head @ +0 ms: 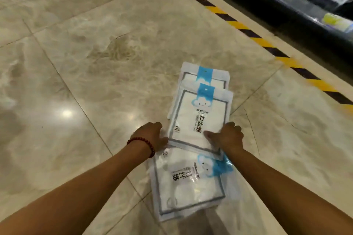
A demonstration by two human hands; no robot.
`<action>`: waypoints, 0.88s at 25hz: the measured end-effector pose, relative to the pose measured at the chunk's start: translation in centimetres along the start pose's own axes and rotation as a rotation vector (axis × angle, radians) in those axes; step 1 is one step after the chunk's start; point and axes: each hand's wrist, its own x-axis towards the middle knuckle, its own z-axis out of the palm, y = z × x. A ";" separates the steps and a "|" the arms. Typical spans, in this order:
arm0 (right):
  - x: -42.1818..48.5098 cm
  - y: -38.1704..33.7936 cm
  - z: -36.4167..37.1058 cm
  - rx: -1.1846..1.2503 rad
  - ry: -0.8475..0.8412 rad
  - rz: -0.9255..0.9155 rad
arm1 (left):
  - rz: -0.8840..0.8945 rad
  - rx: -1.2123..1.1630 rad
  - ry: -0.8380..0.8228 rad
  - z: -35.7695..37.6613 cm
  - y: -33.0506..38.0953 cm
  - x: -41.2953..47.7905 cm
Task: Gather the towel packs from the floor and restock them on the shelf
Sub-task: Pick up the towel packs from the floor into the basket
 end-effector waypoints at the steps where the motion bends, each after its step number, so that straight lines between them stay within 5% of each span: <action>1: 0.4 0.0 0.5 0.066 0.016 0.049 | -0.023 -0.033 0.010 0.2 -0.5 0.1; 10: -1.6 1.7 1.0 0.761 0.146 -0.119 | -0.152 -0.497 0.266 -0.7 -1.9 0.3; 16: -4.4 1.9 -1.2 0.898 0.009 -0.332 | -0.191 -0.717 0.224 -0.5 0.5 -0.8; 22: -5.1 -1.0 1.4 0.996 -0.191 -0.368 | -0.331 -1.394 0.045 -0.4 -0.4 -1.9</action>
